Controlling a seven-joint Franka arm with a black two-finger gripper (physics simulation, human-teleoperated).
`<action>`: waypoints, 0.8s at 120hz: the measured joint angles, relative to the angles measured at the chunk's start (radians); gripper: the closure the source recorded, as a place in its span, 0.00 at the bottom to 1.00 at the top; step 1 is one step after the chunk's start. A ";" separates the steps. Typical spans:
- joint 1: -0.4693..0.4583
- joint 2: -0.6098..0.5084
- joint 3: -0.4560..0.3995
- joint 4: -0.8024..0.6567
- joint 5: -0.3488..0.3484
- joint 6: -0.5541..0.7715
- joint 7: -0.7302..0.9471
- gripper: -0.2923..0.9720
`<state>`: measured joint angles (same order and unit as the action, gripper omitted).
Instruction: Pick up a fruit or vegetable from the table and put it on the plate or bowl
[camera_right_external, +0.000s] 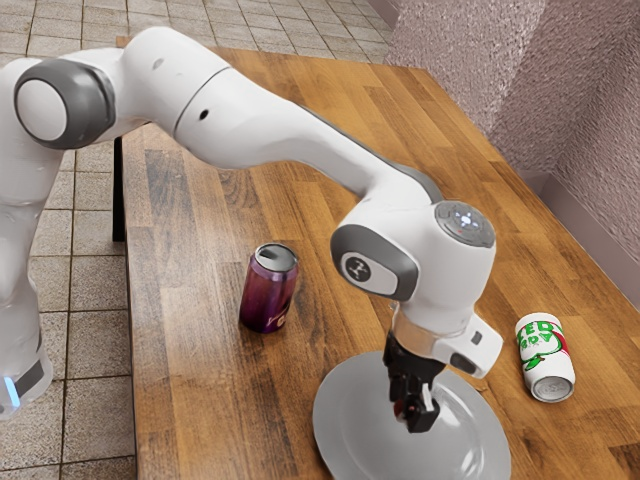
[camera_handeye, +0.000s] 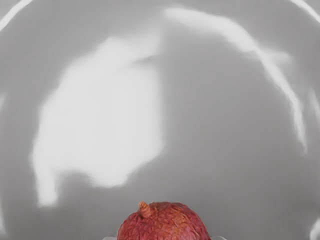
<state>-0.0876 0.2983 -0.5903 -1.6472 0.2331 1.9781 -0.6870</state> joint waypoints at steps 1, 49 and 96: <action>0.000 0.001 0.001 -0.001 0.000 0.003 -0.001 0.64; -0.007 -0.016 0.104 0.174 0.001 -0.067 -0.005 0.28; 0.150 -0.339 1.391 0.433 0.016 -0.717 0.277 0.25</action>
<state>0.0624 -0.0405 0.8012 -1.2141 0.2487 1.2608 -0.4102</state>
